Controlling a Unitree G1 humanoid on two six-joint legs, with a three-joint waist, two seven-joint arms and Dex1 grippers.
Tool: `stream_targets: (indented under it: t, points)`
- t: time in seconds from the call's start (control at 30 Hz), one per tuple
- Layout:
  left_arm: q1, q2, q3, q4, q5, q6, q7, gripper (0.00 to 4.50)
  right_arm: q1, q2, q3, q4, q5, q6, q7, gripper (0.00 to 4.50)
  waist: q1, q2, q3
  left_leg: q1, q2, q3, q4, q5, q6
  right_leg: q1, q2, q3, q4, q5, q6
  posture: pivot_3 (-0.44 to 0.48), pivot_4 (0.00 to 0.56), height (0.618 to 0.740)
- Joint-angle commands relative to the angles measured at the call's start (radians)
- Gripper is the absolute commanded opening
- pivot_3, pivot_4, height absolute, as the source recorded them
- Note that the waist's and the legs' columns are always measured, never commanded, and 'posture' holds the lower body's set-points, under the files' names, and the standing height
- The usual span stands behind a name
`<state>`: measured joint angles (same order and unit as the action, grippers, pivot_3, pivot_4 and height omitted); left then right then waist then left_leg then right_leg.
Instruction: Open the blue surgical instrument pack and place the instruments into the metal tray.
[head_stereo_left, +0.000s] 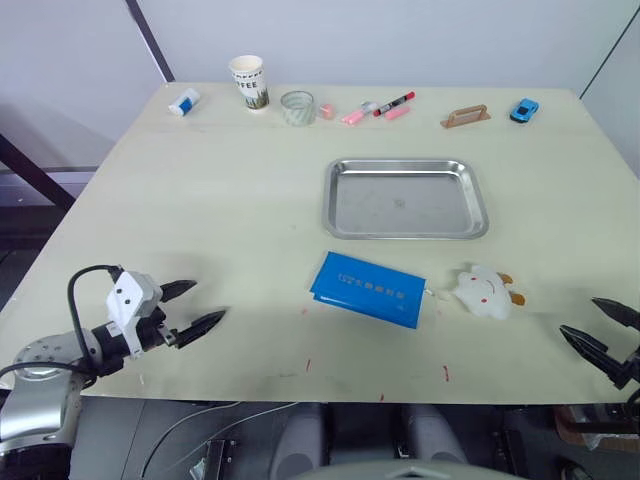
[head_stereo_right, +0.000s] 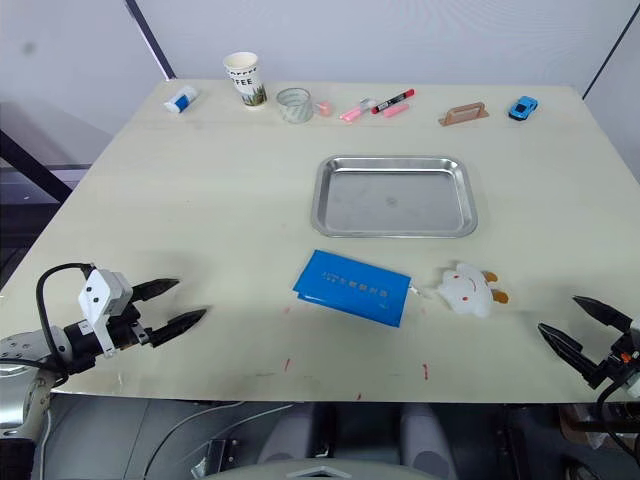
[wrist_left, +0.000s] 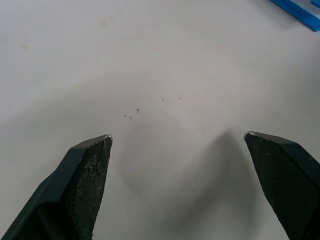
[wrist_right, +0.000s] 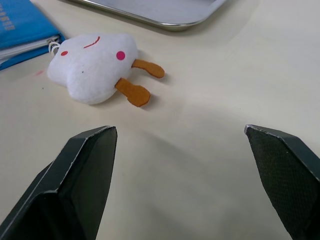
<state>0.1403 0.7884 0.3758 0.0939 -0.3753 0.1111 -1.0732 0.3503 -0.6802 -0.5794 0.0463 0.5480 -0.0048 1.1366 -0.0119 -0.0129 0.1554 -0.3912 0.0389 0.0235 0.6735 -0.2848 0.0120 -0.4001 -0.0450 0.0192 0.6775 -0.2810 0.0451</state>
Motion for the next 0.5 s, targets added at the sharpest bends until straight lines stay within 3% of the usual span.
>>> stream_targets:
  t: [0.03, 0.5]
  points:
    - [0.000, 0.009, 0.010, -0.059, -0.015, 0.019, 0.018, 4.50, -0.006, -0.011, -0.013, -0.022, 0.001, -0.015, -0.006, 4.48, 0.000, 0.000, 0.000, 0.000, 0.000, 0.000, 0.000, 0.000, 0.000, 0.000, 0.000, 0.000, 0.000, 0.000, 0.000, 0.000, 0.150, 0.740]
    - [-0.011, 0.005, 0.011, -0.151, -0.044, 0.113, 0.059, 4.50, -0.034, -0.005, 0.006, -0.023, -0.013, -0.026, -0.011, 4.48, 0.000, 0.000, 0.000, 0.005, 0.000, 0.000, 0.000, 0.000, 0.000, 0.005, 0.000, 0.000, 0.000, 0.000, 0.000, 0.000, 0.150, 0.740]
